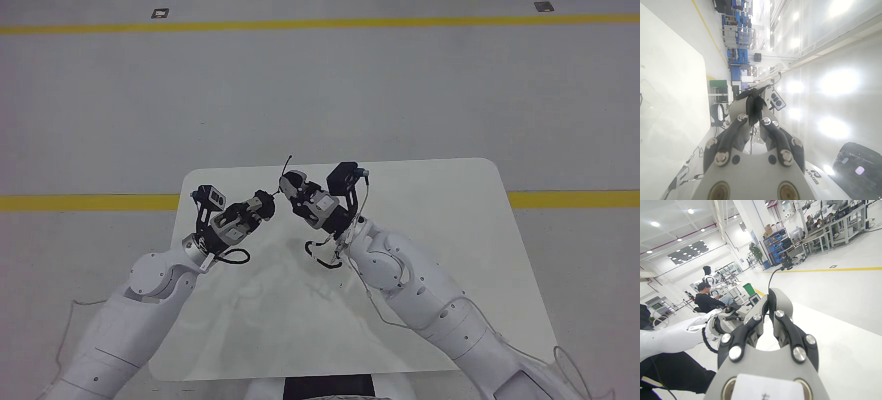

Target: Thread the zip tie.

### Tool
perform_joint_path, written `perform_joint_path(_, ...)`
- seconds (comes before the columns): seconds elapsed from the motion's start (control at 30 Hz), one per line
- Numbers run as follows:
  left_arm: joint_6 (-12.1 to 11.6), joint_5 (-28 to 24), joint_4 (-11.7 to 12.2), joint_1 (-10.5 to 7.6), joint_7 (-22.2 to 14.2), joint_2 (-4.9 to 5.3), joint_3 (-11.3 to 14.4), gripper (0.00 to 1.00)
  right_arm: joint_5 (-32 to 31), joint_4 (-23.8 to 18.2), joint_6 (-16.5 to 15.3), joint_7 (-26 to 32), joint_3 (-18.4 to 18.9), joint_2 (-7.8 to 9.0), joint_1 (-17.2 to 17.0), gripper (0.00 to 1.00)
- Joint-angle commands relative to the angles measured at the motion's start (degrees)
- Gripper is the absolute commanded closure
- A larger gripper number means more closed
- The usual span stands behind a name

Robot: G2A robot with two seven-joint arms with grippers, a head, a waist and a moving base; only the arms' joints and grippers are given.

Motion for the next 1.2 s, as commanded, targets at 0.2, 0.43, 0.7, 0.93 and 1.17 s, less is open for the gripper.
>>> perform_joint_path(0.2, -0.1, 0.0, -0.16, -0.05, -0.11, -0.37, -0.39, 1.0, -0.48, -0.04, 0.0, 0.47, 0.39, -0.11, -0.26, 1.0)
perform_joint_path(0.43, -0.23, 0.06, -0.37, 0.01, -0.14, -0.71, -0.54, 1.0, -0.67, -0.52, 0.0, 1.06, 0.61, -0.11, -0.53, 1.0)
perform_joint_path(0.7, -0.32, 0.2, -0.42, 0.04, -0.27, -1.07, -0.84, 1.0, -1.18, -0.8, 0.0, 1.38, 0.91, -0.02, -0.9, 1.0)
perform_joint_path(0.93, 0.26, 0.56, -0.43, 0.16, -0.45, -1.3, -1.18, 1.0, -1.93, -1.13, 0.0, 1.38, 1.63, 0.05, -1.32, 1.0)
perform_joint_path(1.17, 0.52, 0.83, -0.47, 0.33, -0.62, -1.53, -1.53, 1.0, -1.26, -1.56, 0.0, 1.72, 1.46, 0.01, -1.57, 1.0)
